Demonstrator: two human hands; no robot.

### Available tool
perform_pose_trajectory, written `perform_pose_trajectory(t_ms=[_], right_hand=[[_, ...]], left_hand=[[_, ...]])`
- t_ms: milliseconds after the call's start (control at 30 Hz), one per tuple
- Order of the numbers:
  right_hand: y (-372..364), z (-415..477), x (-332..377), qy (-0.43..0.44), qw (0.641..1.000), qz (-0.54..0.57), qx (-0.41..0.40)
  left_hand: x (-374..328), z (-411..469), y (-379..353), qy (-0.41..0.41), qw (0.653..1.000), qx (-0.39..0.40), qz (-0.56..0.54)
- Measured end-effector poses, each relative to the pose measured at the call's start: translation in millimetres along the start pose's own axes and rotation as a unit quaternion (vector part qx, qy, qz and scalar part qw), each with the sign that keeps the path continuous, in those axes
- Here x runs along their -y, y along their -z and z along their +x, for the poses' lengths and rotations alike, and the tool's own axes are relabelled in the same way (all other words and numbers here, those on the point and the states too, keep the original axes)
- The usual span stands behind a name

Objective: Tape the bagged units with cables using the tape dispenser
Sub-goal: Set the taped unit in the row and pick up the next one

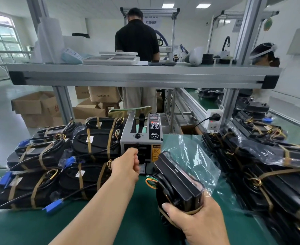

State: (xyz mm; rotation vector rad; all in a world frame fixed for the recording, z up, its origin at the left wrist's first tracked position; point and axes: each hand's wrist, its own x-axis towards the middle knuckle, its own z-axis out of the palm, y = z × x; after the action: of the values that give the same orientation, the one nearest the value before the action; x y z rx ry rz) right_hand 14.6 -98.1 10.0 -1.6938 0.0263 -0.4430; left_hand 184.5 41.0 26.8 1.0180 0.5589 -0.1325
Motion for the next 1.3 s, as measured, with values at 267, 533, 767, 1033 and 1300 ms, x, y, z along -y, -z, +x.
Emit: perform_pose_trajectory(t_ms=[267,533,767,1033,1300], right_hand=[[-7.1,-2.2,-4.7,0.020,1.000,-0.007,0.019],[-15.8,-8.5,-5.8,0.043,0.999,-0.027,0.018],[-16.0,-10.4,-8.3,0.036,0.999,-0.026,0.024],[-15.1,-11.1,-11.2,0.026,0.999,-0.022,0.028],[-14.9,-12.1,-11.9,0.028,0.999,-0.025,0.033]], left_hand=[[-26.9,-98.3,40.0,-0.202,0.913,0.291,0.201],[-22.0,-132.0,47.3,-0.254,0.853,0.288,0.354],[-13.4,-125.0,45.3,-0.229,0.867,0.293,0.331],[-6.8,-122.9,43.3,-0.243,0.882,0.261,0.309],[-5.0,-121.0,46.4,-0.261,0.873,0.250,0.326]])
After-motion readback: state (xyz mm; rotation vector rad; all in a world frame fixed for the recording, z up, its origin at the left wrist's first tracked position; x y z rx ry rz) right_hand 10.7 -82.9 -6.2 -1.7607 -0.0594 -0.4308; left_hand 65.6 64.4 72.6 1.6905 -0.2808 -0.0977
